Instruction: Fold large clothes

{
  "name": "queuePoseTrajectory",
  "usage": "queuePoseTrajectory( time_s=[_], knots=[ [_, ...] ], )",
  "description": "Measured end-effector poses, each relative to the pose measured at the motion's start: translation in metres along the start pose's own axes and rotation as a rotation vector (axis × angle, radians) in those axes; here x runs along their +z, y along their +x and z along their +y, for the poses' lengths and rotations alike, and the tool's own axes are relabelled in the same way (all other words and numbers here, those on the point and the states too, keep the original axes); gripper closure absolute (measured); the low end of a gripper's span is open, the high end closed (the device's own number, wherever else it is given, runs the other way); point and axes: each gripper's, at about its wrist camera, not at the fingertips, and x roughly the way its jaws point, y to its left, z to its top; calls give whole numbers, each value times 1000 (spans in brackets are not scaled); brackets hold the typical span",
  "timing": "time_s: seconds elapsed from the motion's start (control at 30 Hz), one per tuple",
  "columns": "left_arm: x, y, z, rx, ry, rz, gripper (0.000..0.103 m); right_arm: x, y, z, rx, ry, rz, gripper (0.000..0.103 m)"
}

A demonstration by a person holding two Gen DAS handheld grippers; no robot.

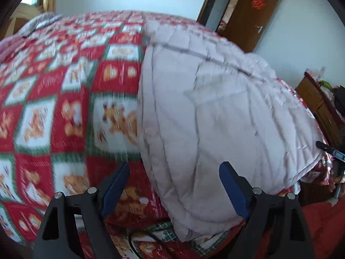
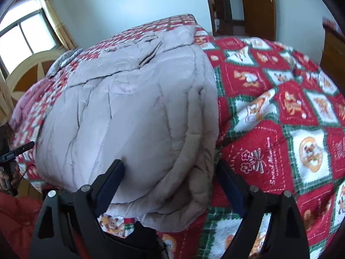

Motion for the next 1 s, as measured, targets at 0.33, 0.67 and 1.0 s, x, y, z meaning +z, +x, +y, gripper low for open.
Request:
queuePoseTrajectory(
  time_s=[0.33, 0.67, 1.0],
  knots=[
    [-19, 13, -7, -205, -65, 5, 18, -3, 2, -19, 20, 105, -37, 13],
    [-19, -6, -24, -306, 27, -69, 58, -2, -11, -11, 95, 72, -64, 68],
    [-18, 12, -19, -320, -35, -35, 45, -4, 2, -24, 223, 188, -117, 61]
  ],
)
